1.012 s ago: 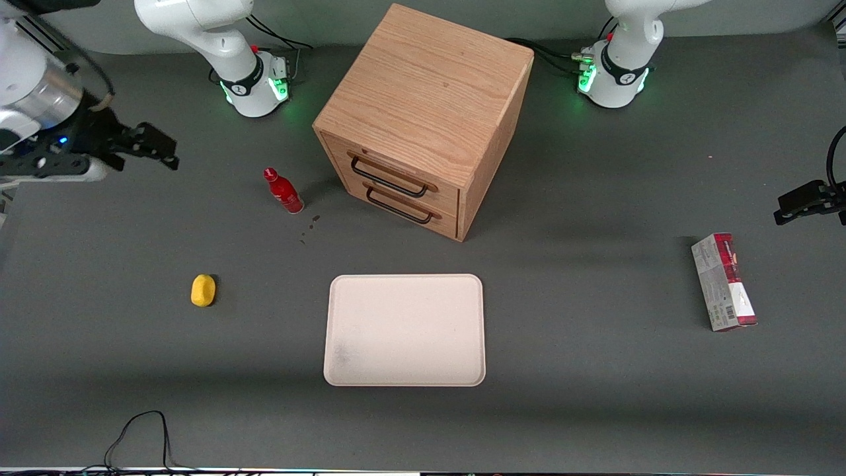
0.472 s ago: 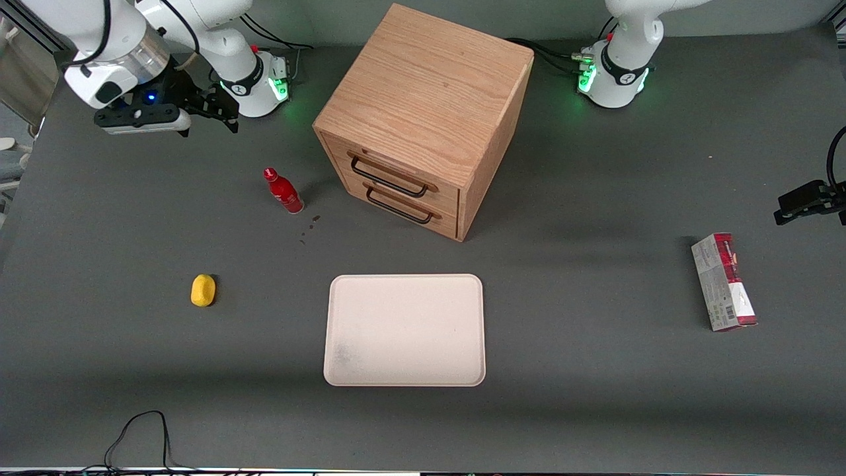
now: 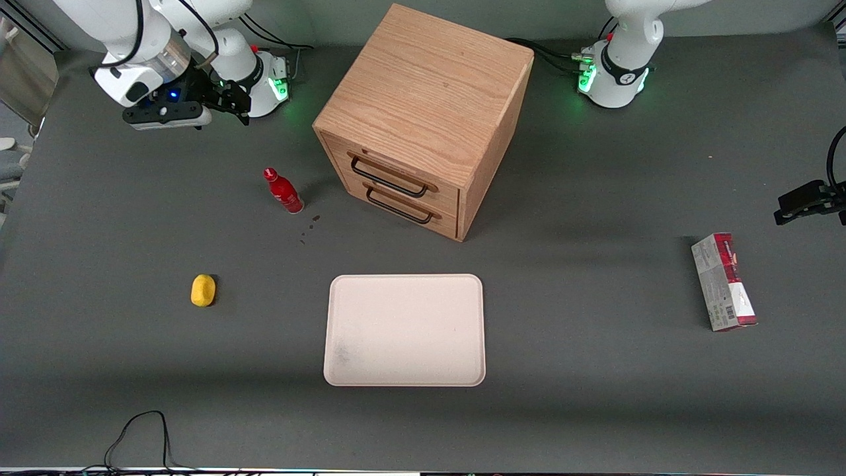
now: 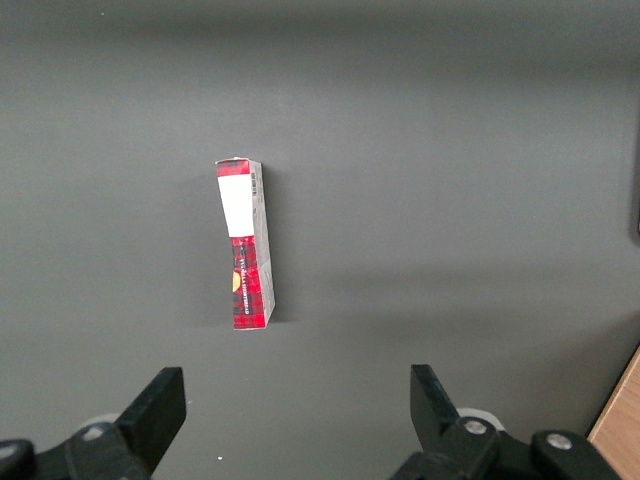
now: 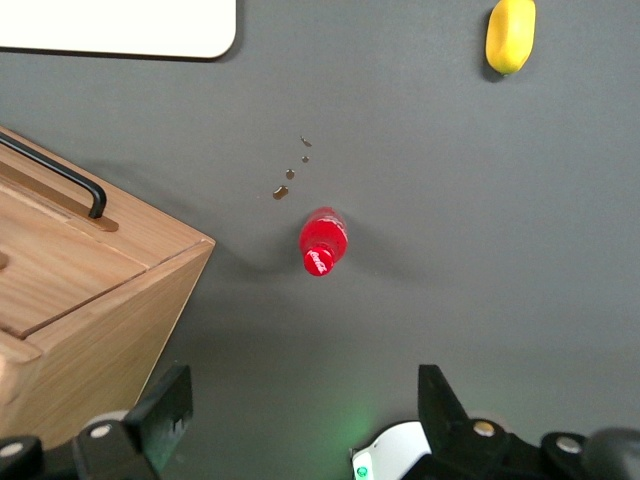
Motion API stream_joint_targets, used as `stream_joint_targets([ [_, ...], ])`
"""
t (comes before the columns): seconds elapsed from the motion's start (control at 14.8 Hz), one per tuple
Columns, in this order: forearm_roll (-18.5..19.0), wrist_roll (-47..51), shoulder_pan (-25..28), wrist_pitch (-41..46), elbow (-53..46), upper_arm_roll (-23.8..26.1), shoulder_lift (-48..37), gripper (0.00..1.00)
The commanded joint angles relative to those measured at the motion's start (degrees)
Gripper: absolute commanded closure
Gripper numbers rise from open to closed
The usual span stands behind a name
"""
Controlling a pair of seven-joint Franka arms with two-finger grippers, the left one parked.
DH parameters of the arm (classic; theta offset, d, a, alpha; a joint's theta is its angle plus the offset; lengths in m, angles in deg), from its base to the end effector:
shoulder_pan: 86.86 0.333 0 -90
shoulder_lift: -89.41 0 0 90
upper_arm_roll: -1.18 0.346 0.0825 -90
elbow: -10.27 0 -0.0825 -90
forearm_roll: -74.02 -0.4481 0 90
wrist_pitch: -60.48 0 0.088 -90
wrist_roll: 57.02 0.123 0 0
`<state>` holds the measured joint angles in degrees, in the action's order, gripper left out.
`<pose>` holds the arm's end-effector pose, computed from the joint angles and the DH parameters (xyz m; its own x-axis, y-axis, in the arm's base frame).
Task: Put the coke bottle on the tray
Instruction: 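Move the open right gripper toward the red Coca-Cola bottle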
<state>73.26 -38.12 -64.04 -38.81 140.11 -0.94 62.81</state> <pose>0.4241 0.1602 0.5281 0.9966 0.0334 -0.0750 0.0331 -0.9994 -0.0055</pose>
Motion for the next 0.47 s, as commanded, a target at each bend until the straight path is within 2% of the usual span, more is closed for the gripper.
stream_joint_targets([
  [0.0,0.15,2.71,0.56,-5.01,2.69,-0.08,2.60,0.00],
  [0.4,0.15,3.24,0.91,-17.93,13.14,-0.08,3.75,0.00],
])
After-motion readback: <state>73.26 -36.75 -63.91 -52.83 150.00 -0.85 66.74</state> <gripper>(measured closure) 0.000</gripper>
